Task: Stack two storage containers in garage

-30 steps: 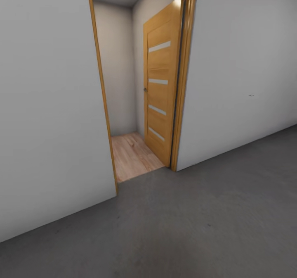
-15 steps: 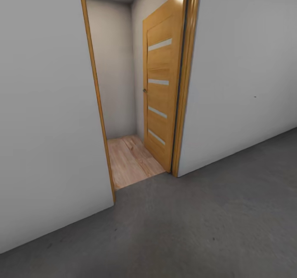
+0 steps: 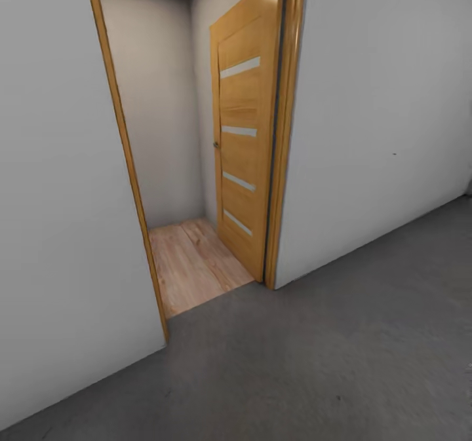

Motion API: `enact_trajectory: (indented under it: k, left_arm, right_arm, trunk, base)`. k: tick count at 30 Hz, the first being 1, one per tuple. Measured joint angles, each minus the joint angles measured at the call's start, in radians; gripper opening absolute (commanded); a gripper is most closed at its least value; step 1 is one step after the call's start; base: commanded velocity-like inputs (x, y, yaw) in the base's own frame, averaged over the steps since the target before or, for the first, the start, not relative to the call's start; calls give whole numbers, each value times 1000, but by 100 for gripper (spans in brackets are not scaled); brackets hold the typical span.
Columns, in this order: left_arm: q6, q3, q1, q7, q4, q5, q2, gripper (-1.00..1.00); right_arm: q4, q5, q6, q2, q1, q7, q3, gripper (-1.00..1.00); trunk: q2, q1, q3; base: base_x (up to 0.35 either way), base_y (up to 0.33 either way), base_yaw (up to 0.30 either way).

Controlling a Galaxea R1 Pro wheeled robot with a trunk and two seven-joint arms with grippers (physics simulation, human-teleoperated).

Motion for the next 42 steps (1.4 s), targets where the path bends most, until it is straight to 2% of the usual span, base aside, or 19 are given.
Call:
enact_trajectory:
  k: [14,42]
  left_arm:
    - [0,-1,0,0,0,0,0,100]
    - [0,-1,0,0,0,0,0,100]
  right_arm:
    - [0,0,0,0,0,0,0,100]
    - [0,0,0,0,0,0,0,100]
  trunk:
    - [0,0,0]
    - [0,0,0]
  base:
    - [317,0,-225]
    - [317,0,-19]
